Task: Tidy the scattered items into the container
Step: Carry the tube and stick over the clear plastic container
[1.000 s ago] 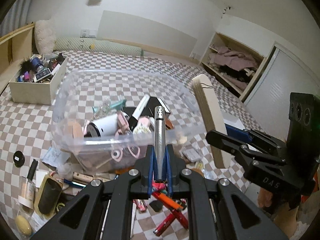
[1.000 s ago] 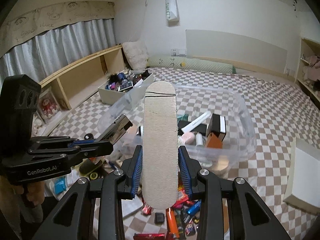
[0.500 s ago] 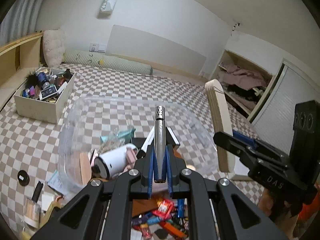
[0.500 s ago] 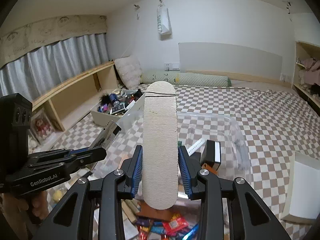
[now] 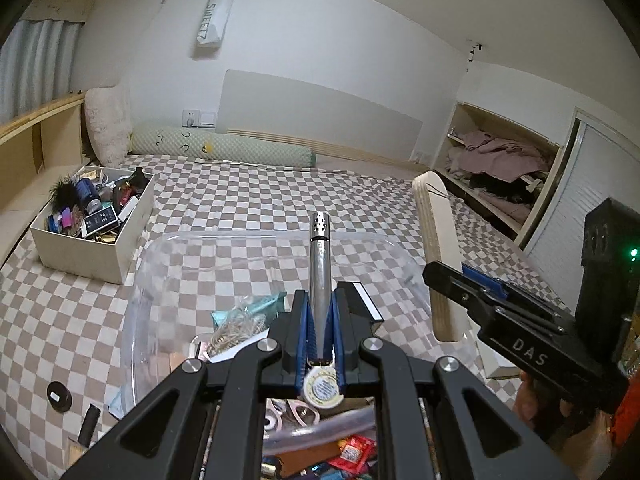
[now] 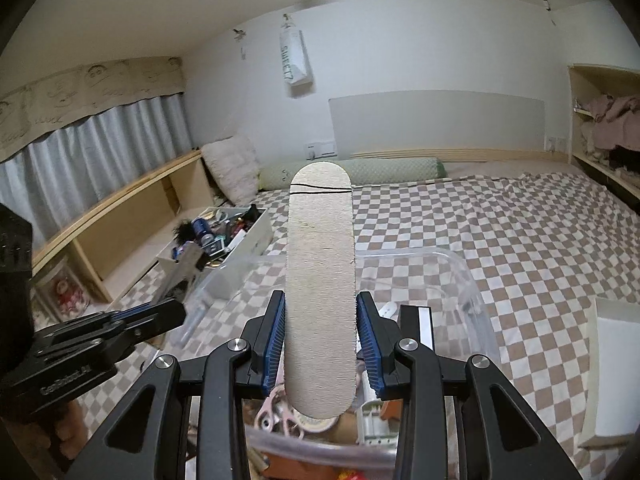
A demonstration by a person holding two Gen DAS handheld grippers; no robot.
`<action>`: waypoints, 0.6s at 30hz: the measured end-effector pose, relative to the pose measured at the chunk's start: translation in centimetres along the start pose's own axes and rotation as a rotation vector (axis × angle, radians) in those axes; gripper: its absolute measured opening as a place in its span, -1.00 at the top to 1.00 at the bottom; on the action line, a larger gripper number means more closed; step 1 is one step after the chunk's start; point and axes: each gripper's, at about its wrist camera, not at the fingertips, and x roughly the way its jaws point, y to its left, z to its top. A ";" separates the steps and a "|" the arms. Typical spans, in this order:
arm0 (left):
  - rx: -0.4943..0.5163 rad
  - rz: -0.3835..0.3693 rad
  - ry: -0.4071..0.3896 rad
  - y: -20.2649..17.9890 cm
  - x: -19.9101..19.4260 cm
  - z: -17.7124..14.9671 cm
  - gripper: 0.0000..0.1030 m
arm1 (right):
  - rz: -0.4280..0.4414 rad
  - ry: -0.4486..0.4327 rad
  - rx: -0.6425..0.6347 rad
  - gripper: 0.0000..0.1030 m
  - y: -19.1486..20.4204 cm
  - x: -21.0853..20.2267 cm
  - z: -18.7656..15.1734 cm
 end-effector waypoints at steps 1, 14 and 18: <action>-0.001 0.005 -0.003 0.3 0.3 0.1 0.78 | -0.009 -0.003 0.002 0.31 -0.2 0.4 -0.1; -0.091 0.090 0.048 5.5 4.2 -0.5 0.78 | -0.047 0.126 0.002 0.31 -0.7 6.3 -3.0; -0.106 0.103 0.085 6.3 5.1 -1.1 0.78 | -0.045 0.169 0.013 0.31 -0.8 7.4 -3.6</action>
